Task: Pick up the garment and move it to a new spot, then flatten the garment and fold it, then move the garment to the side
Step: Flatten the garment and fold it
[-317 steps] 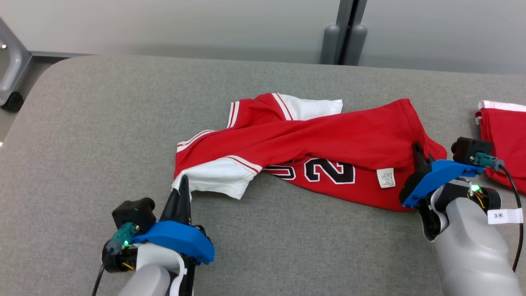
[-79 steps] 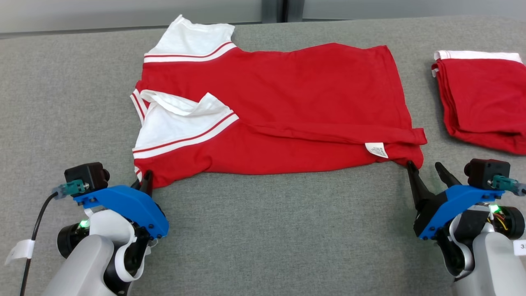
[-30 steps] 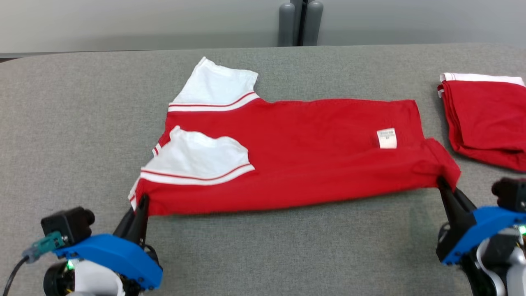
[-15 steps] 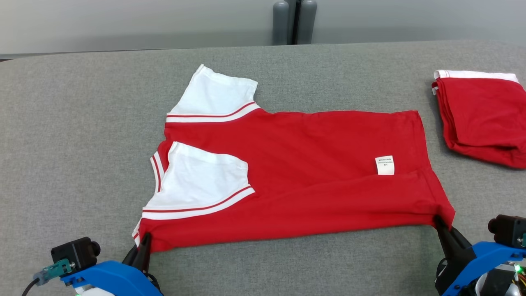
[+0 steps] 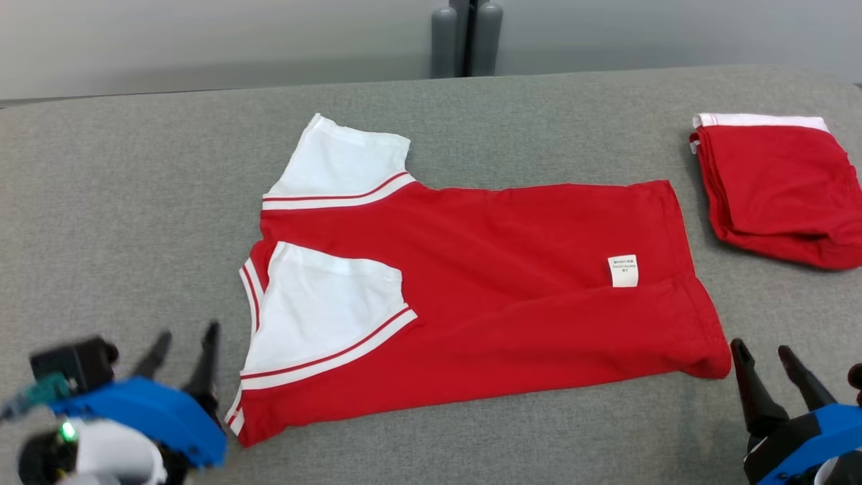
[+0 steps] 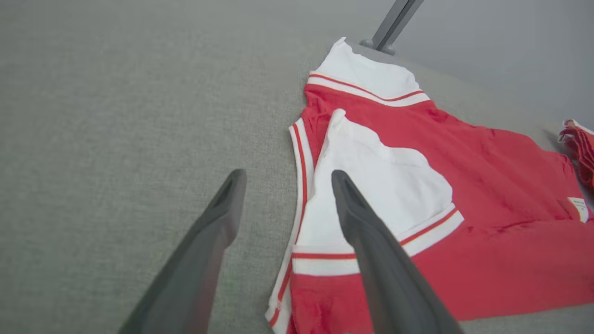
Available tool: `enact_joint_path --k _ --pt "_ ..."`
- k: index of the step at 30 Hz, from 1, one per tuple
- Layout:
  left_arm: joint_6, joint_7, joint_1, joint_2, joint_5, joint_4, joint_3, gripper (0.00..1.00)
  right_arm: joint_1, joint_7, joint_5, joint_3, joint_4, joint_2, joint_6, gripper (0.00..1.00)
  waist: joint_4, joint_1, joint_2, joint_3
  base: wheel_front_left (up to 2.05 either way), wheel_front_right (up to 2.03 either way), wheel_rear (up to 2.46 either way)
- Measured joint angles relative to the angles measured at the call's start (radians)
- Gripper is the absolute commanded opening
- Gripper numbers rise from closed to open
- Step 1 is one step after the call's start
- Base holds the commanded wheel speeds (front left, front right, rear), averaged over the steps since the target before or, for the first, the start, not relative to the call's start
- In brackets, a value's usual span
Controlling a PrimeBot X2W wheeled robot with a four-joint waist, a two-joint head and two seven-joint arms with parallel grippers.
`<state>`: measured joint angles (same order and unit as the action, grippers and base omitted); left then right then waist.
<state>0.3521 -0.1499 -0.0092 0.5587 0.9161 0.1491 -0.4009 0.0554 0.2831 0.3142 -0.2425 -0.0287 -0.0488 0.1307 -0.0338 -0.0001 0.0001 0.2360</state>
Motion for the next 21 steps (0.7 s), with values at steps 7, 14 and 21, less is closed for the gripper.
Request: enact_joint_path --k 7,14,21 --pt "-0.046 -0.125 -0.301 0.104 -0.085 0.005 -0.008 1.0 -0.06 0.033 -0.03 0.027 -0.103 0.0 0.0 1.0 -0.035 0.0002 0.0 0.045 0.0 0.0 0.0" --pt "-0.126 -0.293 -0.646 0.161 -0.16 -0.086 -0.053 1.0 -0.219 0.041 -0.071 0.128 -0.112 0.0 0.0 1.0 -0.12 0.0003 0.0 0.157 0.0 0.0 0.0" --pt "-0.161 -0.414 -0.848 0.162 -0.193 -0.209 -0.089 1.0 -0.362 0.007 -0.058 0.233 -0.069 0.0 0.0 1.0 -0.204 0.0004 0.0001 0.277 0.0 0.0 0.0"
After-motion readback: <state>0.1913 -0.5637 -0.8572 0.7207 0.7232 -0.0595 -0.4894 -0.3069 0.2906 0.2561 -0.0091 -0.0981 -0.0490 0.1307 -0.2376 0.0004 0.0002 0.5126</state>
